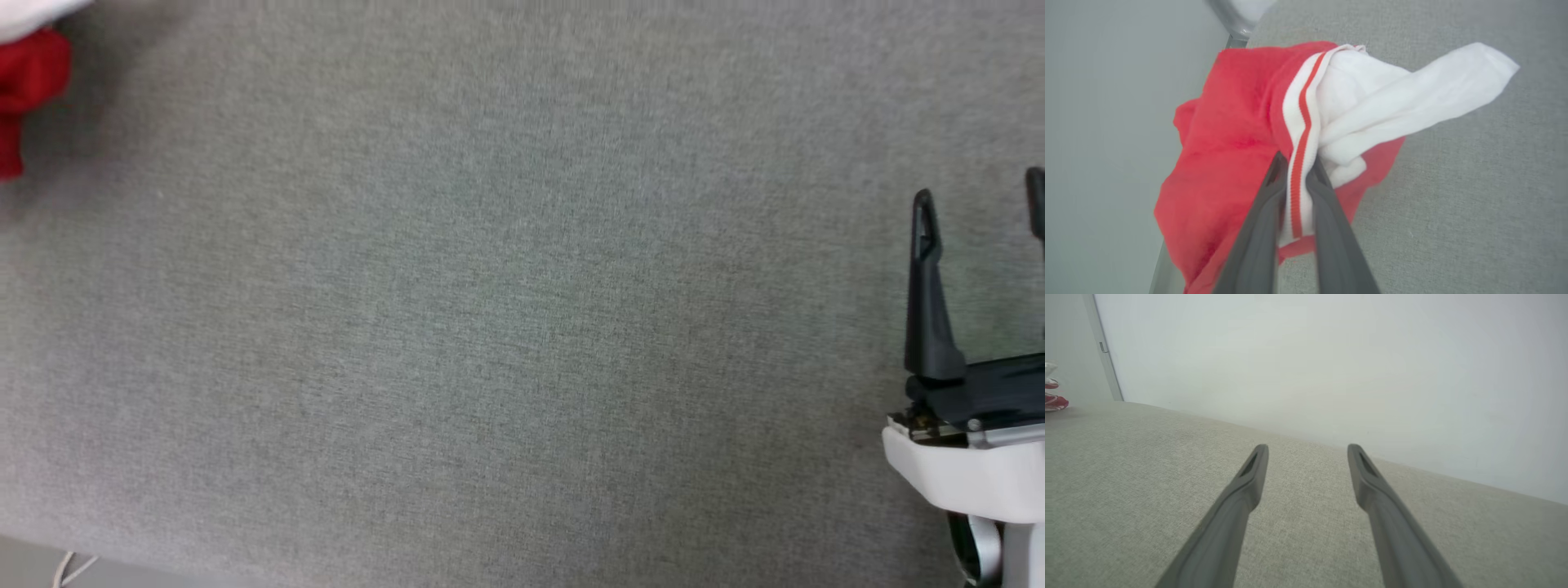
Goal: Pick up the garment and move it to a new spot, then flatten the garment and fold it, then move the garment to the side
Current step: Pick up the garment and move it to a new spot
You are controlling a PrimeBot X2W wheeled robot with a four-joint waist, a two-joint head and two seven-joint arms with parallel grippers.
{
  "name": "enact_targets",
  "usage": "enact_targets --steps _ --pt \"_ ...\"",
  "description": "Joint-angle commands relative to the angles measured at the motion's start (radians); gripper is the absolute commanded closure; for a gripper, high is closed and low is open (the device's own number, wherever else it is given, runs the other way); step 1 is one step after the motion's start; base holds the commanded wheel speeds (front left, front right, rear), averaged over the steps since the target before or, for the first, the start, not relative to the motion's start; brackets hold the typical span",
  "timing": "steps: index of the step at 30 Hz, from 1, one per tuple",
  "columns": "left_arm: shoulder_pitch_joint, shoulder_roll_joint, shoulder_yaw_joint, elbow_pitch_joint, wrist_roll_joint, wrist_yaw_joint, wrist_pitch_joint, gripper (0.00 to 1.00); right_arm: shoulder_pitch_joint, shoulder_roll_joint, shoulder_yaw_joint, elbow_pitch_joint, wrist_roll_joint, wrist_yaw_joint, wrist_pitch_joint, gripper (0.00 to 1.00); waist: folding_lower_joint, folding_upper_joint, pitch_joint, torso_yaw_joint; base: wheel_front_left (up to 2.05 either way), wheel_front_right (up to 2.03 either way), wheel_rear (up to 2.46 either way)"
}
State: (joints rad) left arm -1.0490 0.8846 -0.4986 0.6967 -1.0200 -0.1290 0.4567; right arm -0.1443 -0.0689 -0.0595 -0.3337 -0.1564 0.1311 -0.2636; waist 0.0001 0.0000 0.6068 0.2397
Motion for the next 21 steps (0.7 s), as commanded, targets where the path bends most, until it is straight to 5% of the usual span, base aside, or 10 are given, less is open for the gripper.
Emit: enact_targets --steps 1,12,21 --pt "-0.027 0.022 -0.014 -0.023 0.011 0.001 -0.012 1.0 -0.014 0.008 0.007 0.01 0.014 -0.001 -0.002 0.0 -0.0001 0.0 -0.051 -0.013 0.0 0.0 0.0" --pt "-0.188 0.093 -0.141 -0.252 0.063 0.001 -0.006 1.0 -0.01 0.02 0.03 0.065 0.075 -0.001 -0.002 0.0 -0.0001 0.0 -0.19 -0.078 0.0 0.0 0.0" --pt "-0.33 0.063 -0.247 -0.421 0.098 0.001 0.052 1.0 0.017 0.02 0.021 0.096 0.148 -0.001 -0.002 0.0 -0.0001 0.0 -0.28 -0.158 0.0 0.0 0.0"
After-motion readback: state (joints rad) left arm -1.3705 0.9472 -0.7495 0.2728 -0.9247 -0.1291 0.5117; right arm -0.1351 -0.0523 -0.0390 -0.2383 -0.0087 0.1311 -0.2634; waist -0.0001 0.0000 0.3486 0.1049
